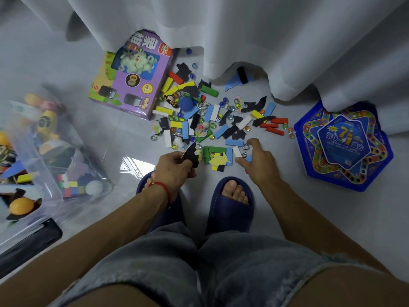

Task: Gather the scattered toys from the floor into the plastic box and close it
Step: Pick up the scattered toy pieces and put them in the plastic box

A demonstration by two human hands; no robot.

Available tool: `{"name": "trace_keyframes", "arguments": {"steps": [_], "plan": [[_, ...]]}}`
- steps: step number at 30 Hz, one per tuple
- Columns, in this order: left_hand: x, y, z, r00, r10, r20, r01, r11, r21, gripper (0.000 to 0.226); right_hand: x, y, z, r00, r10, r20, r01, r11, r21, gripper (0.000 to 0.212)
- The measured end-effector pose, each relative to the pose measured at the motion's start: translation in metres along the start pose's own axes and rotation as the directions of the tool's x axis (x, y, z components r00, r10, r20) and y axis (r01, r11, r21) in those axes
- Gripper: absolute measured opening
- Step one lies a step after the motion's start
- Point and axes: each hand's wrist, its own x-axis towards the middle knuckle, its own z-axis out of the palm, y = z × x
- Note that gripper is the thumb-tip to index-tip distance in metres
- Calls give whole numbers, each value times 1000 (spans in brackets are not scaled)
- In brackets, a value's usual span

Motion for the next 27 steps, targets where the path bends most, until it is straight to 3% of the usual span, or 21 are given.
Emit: {"name": "trace_keyframes", "arguments": {"steps": [3, 6, 12, 15, 18, 20, 22, 27], "plan": [[-10, 9, 2, 998, -45, 39, 50, 989, -137, 21, -1, 1, 2, 999, -24, -29, 24, 1000, 4, 40], [-19, 16, -1, 992, -77, 95, 95, 974, -206, 19, 2, 2, 4, 999, 34, -29, -33, 999, 27, 37], [-45, 32, -13, 978, -91, 189, 142, 951, -276, 18, 10, -8, 5, 997, 81, 20, -74, 974, -214, 36], [-56, 40, -24, 969, -94, 229, 168, 930, -327, 18, 8, -7, 1, 988, 152, 30, -148, 984, -99, 37], [-67, 48, -41, 962, -105, 252, 204, 890, -407, 25, -11, -15, -16, 978, 170, 120, -195, 951, 241, 22], [-78, 55, -54, 962, -101, 253, 216, 849, -483, 26, -26, -32, -37, 963, 108, 246, -211, 869, 447, 17], [-93, 63, -71, 961, -92, 259, 228, 795, -562, 22, -39, -63, -64, 928, -20, 373, -189, 837, 514, 17], [-141, 71, -157, 979, -28, 204, 176, 626, -759, 14, -86, -195, -126, 739, -311, 598, 100, 928, 359, 19]]}}
